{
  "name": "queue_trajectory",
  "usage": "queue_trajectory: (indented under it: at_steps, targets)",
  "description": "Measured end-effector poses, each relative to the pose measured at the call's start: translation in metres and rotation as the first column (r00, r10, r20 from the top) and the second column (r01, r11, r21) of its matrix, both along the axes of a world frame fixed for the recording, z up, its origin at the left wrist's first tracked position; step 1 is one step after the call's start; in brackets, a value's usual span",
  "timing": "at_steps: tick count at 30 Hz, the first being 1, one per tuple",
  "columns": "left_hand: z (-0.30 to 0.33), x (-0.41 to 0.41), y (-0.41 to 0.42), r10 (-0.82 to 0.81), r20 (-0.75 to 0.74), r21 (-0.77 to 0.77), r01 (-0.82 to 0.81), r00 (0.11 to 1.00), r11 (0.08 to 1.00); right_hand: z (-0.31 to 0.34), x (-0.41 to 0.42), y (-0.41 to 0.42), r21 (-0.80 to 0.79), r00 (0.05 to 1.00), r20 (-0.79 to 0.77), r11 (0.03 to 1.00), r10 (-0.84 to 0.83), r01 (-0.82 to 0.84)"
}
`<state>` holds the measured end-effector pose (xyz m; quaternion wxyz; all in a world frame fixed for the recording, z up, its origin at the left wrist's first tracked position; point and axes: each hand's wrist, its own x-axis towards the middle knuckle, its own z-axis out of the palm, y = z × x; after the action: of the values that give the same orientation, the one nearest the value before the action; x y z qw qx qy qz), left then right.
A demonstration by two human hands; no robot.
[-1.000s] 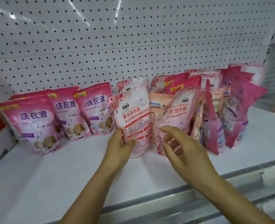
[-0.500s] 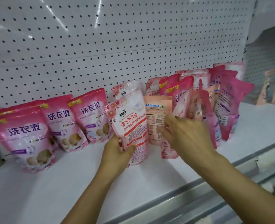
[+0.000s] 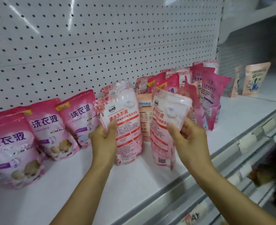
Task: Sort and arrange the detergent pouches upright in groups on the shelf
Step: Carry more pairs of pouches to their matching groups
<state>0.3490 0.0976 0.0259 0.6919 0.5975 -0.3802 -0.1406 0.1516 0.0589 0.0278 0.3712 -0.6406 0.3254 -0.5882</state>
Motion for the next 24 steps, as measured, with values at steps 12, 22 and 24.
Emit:
queue_trajectory:
  at_steps: [12,22,24]
  targets:
    - [0.003,0.022,-0.070,0.162,-0.113,0.006,-0.162,0.980,0.987,0.006,-0.023,-0.002,0.082,0.955,0.283,0.994,-0.093,0.073]
    - [0.003,-0.032,-0.073,0.060,0.652,-0.075,-0.014,0.756,0.997,0.011,-0.035,-0.015,0.049,0.956,0.284,0.997,-0.076,0.065]
    - [-0.002,-0.036,-0.087,-0.131,0.282,0.177,0.083,0.950,0.981,0.012,-0.037,-0.015,0.058,0.955,0.288,0.997,-0.072,0.058]
